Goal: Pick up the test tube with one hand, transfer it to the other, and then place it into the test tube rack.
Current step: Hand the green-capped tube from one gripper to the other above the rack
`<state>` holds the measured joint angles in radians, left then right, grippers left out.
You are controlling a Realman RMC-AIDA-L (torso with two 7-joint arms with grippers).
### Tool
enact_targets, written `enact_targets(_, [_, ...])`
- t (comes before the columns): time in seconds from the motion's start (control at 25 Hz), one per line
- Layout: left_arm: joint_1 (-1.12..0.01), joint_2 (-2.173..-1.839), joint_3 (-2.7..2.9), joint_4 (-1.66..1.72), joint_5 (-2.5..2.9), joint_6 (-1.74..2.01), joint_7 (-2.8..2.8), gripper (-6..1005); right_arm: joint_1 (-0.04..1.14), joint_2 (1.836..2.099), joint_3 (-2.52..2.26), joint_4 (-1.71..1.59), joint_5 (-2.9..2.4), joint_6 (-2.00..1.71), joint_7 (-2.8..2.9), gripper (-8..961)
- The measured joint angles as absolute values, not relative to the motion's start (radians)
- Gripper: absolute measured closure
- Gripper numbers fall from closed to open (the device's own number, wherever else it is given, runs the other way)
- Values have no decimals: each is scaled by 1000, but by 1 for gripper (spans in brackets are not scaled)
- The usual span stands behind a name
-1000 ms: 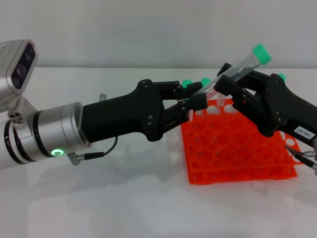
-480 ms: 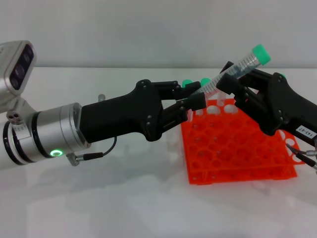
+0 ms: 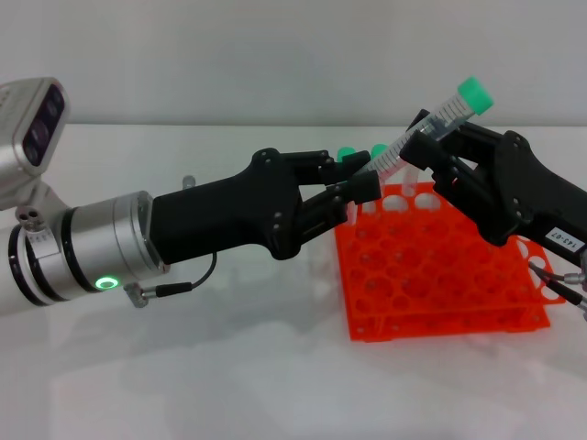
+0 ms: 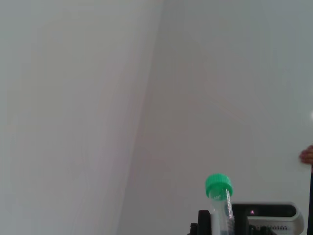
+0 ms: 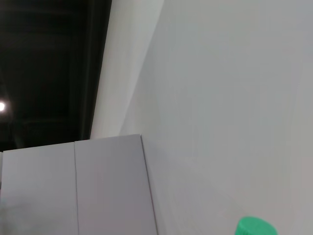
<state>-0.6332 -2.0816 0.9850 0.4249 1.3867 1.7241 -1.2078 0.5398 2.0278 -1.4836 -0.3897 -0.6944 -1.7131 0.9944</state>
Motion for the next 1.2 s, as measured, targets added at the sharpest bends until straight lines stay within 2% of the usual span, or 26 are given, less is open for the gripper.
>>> enact_targets(0.48, [-643,-2082,985,425,1387,1714,-1217,755,543,2028,-1490,-390,-695,-1696,998,728])
enact_targets(0.72, [-643,-2082,985,425,1383,1713,-1220,529,543,2026,-1489,-390,-696,-1696,1001,740])
enact_targets(1.0, [-638,-2080,984,432,1381,1712,-1235,333,539,2025,-1485,-390,-697,-1696,1001,747])
enact_targets(1.2, [-590,-2072,945,460,1375,1712,-1235,156,528,2022,-1482,-389,-688,-1691,999,743])
